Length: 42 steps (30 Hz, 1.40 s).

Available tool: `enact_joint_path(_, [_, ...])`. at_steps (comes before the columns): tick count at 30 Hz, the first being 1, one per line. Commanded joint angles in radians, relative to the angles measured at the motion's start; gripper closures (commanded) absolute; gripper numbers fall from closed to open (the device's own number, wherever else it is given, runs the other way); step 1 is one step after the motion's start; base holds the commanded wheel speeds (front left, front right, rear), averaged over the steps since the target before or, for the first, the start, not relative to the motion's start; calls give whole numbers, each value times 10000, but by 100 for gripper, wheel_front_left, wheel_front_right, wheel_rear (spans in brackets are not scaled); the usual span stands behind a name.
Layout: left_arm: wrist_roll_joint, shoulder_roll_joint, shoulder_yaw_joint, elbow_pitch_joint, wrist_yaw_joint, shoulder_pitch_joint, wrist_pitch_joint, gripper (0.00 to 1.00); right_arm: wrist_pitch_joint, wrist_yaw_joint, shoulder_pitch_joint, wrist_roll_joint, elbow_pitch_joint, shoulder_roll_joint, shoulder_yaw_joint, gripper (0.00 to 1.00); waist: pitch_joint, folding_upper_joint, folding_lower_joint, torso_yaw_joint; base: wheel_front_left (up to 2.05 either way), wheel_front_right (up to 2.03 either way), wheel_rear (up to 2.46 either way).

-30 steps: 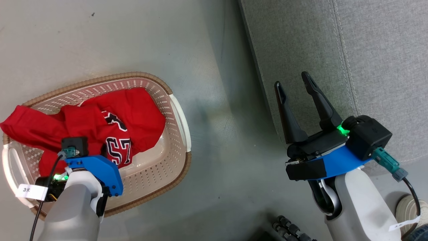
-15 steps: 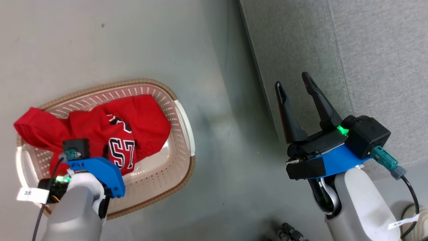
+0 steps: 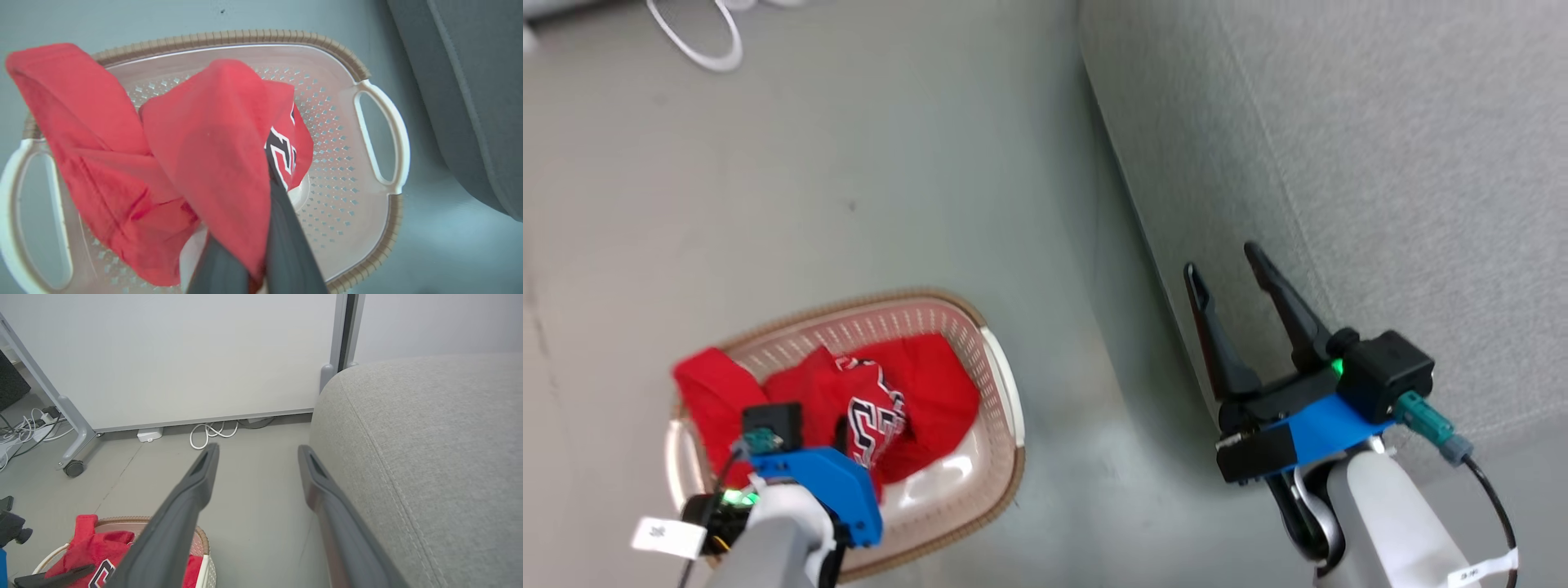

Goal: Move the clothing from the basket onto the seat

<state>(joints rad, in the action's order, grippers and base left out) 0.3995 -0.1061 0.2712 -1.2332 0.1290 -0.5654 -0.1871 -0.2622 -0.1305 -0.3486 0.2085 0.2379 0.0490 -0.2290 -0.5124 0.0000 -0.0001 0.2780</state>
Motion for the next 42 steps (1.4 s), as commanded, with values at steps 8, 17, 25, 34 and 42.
enact_joint_path(8, [979,374,1609,1330,19,1011,52,100,-39,-5,1057,-453,639,26,464,0,2903,0,1,-973,0,0,0])
enact_joint_path(17, [1778,283,3177,2560,19,1439,163,100,0,-5,1846,-691,972,26,696,0,4169,0,1,-1536,0,0,0])
enact_joint_path(25, [2480,23,4397,3745,20,973,231,100,242,-5,2258,-832,817,28,829,0,4714,0,1,-1933,0,0,0])
enact_joint_path(34, [2873,-50,5418,4842,20,-164,480,100,548,-5,2525,-862,536,26,775,0,4962,0,1,-2226,0,0,0])
enact_joint_path(42, [3146,187,6072,5327,20,-1195,741,100,638,-5,2584,-841,440,27,711,0,5043,0,1,-2349,0,0,0])
